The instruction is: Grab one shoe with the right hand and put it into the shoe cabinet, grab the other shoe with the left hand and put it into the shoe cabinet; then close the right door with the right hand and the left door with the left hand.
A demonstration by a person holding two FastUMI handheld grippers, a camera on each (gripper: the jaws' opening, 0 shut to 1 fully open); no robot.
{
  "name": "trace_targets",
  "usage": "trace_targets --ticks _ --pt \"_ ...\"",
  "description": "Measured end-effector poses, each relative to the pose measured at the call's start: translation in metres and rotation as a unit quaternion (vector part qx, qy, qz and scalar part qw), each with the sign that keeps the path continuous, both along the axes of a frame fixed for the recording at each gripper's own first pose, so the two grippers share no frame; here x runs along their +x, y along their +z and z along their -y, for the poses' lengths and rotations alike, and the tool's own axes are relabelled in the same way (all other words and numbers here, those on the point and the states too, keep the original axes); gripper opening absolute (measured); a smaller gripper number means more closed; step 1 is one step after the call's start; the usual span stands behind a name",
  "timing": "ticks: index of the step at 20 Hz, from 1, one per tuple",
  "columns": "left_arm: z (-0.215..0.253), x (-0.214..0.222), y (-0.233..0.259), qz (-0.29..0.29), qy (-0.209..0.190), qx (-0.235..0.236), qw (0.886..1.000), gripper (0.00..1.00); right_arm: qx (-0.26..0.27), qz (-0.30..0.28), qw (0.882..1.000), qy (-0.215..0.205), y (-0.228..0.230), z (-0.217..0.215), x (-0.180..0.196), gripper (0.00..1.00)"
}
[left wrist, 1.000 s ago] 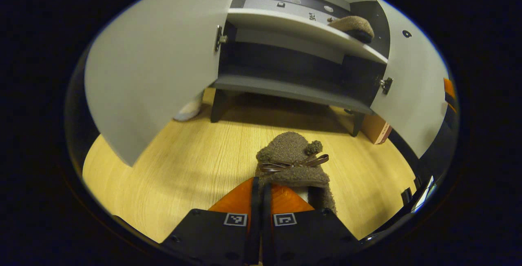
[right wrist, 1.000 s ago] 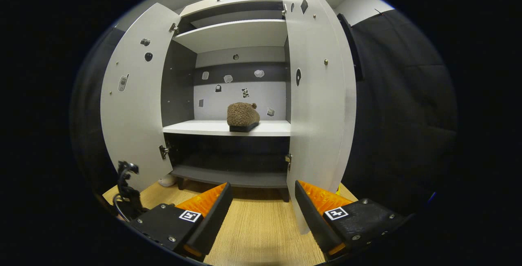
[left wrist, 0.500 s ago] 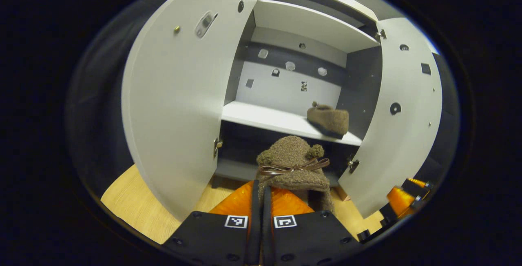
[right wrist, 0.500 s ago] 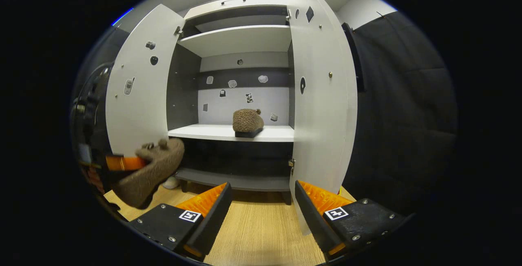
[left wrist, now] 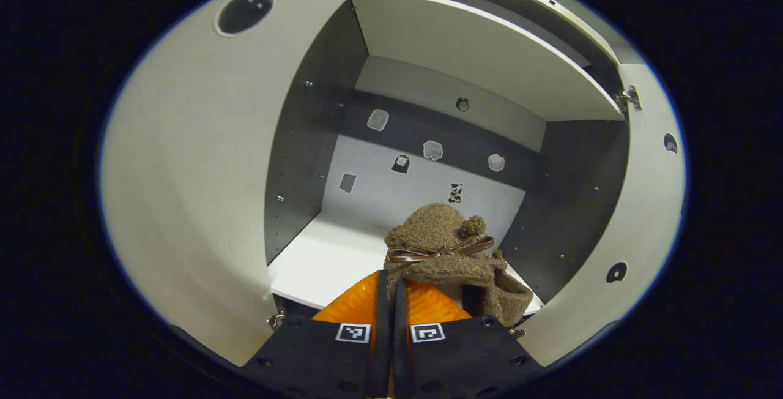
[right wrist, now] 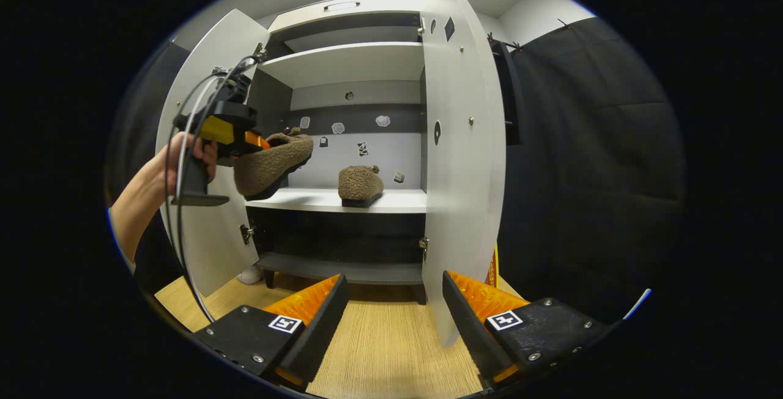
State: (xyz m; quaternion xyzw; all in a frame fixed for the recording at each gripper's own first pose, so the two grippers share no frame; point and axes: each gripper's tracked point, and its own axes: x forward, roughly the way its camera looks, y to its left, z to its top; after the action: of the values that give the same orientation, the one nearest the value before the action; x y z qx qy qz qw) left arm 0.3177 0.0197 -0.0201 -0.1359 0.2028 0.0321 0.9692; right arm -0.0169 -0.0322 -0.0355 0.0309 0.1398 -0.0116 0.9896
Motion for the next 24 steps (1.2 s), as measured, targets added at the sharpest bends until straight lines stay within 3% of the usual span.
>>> trace_targets --ticks 7,12,13,14,15,16,18,19,21,22,24 --pt "-0.007 0.066 -0.039 -0.066 0.018 0.021 0.997 0.11 0.017 0.006 1.0 -0.022 0.005 0.01 0.003 0.94" --pt "-0.008 0.079 -0.057 -0.092 0.014 0.025 0.995 0.15 0.013 0.002 1.0 -0.021 -0.001 0.014 0.01 0.94" --pt "-0.005 0.078 -0.06 -0.097 0.01 0.017 0.995 0.18 0.014 0.001 1.0 -0.019 -0.002 0.013 0.012 0.98" --pt "-0.005 0.078 -0.065 -0.104 0.009 0.015 0.994 0.24 0.016 0.0 1.0 -0.018 -0.003 0.012 0.015 0.94" --pt "-0.002 0.077 -0.069 -0.109 0.005 0.008 0.994 0.25 0.018 0.0 1.0 -0.016 -0.004 0.012 0.017 0.98" --pt "-0.002 0.077 -0.07 -0.109 0.003 0.008 0.994 0.24 0.018 0.002 1.0 -0.015 -0.004 0.011 0.018 0.94" --pt "-0.003 0.075 -0.073 -0.113 -0.002 0.018 0.993 0.36 0.019 0.002 1.0 -0.014 -0.005 0.009 0.022 0.94" --pt "-0.004 0.074 -0.071 -0.111 -0.006 0.028 0.993 0.52 0.021 0.001 1.0 -0.012 -0.006 0.008 0.023 0.94" --pt "-0.009 0.069 -0.067 -0.107 -0.001 0.048 0.993 0.72 0.024 0.0 1.0 -0.01 -0.008 0.007 0.024 0.94" --pt "-0.012 0.062 -0.065 -0.106 0.003 0.052 0.993 0.89 0.026 0.0 1.0 -0.009 -0.008 0.006 0.022 0.94" --pt "-0.016 0.053 -0.055 -0.089 0.011 0.061 0.994 0.94 0.03 0.004 1.0 -0.006 -0.006 0.002 0.023 0.94"
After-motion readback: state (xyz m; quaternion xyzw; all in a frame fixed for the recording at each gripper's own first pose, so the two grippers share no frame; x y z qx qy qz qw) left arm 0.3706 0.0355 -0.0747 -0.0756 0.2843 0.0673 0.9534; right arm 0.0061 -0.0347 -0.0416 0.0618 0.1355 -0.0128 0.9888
